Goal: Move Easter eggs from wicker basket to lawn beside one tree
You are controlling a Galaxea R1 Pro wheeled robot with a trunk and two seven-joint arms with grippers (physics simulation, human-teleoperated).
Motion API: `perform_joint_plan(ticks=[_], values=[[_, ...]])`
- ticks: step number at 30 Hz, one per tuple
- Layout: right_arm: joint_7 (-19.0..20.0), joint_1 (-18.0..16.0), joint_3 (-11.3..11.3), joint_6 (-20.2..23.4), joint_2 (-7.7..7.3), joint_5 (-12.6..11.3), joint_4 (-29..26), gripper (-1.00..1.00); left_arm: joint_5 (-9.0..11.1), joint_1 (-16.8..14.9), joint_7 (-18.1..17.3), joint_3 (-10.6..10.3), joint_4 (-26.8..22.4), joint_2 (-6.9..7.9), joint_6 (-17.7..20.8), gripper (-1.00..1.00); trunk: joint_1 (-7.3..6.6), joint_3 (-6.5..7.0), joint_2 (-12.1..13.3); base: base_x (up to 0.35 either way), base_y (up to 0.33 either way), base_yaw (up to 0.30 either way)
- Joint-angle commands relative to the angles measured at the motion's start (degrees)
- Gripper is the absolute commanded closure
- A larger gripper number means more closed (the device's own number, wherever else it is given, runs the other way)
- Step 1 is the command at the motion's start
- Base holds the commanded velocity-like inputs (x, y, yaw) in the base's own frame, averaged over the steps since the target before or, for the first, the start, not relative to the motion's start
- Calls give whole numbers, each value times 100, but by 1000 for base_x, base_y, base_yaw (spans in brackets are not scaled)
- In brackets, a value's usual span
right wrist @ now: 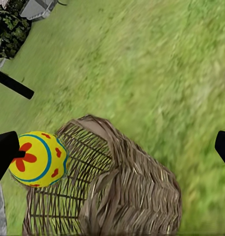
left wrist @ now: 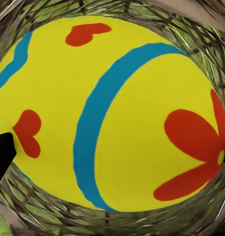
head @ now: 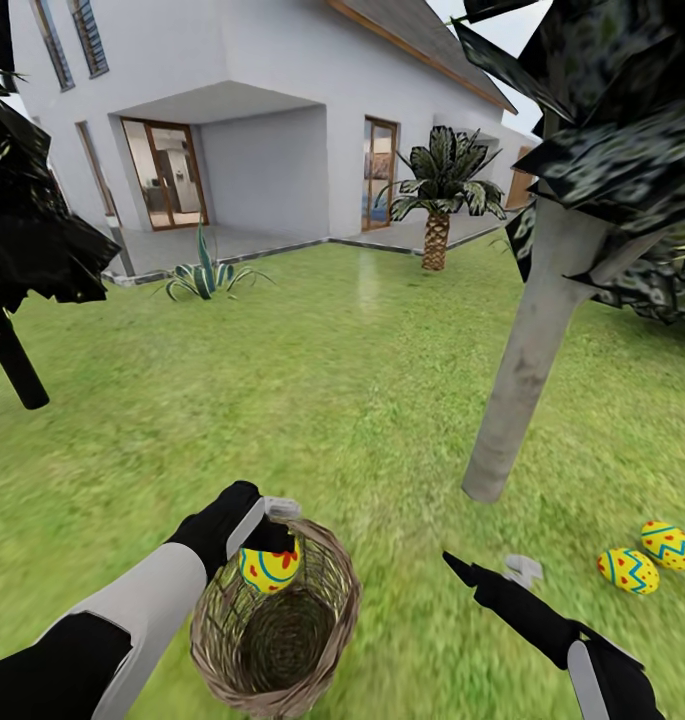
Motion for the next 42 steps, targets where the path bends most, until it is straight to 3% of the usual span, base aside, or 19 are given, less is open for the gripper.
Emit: perform_joint_plan(ticks=[1,8,42], values=[[14,-4,-14,43,5,-28,0,-100,58,-3,97,-32,-5,5,45,100,-26,13,39,-263,0,0],[14,-4,-12,43,5,-29,4,-100,65,-3,239,46,-7,4,187,100,-179,139,320,-237,0,0],[12,-4,-20,43,5,-28,63,-100,76,-3,243,39,-50,5,356,100,-926,749,1683,-3,0,0]])
